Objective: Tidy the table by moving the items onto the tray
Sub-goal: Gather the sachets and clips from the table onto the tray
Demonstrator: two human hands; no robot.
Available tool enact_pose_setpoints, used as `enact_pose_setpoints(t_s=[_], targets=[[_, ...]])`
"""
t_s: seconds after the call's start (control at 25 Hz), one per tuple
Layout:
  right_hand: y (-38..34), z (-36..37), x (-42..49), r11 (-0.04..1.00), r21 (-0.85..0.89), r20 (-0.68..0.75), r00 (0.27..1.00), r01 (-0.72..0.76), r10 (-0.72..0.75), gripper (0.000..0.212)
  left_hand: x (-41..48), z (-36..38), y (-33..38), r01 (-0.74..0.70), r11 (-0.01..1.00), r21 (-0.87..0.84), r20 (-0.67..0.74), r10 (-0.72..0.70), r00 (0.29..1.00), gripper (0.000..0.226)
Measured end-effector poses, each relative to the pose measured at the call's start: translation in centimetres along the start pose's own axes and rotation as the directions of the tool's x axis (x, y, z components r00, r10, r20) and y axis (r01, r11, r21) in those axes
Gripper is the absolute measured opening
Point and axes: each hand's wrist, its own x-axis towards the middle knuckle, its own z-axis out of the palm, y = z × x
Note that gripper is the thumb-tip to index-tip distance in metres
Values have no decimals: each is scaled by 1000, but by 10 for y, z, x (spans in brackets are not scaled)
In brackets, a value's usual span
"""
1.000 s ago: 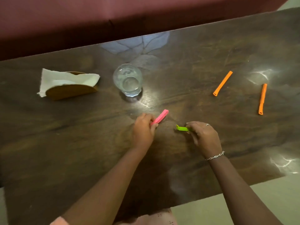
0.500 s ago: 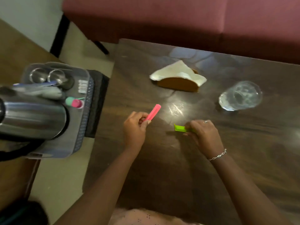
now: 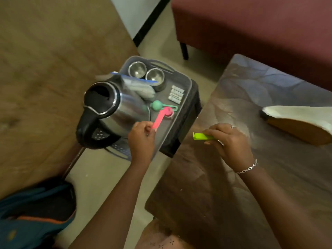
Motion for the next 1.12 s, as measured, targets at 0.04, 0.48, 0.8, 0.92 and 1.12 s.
enact_pose_setpoints(t_s=[0.04, 0.48, 0.8, 0.92, 1.12], targets=[[-7, 7, 10, 1000, 6, 5, 1000, 10, -10, 27, 5, 1, -9, -12, 998, 66, 20, 11, 1000, 6], [-30, 46, 43, 998, 23, 99, 994, 51, -53, 29, 27, 54, -52, -258, 880, 398, 418, 77, 905, 18], [-50, 78, 96, 919, -237, 283, 927, 314, -244, 15, 21, 39, -70, 305, 945, 116, 327, -327, 887, 25], [-59, 103, 119, 805, -273, 512, 788, 527, -342, 26, 17, 33, -76, 440, 895, 75, 323, -439, 838, 27], [-60, 132, 127, 786, -306, 711, 678, 538, -188, 20, 19, 30, -69, 515, 857, -19, 374, -471, 799, 31]])
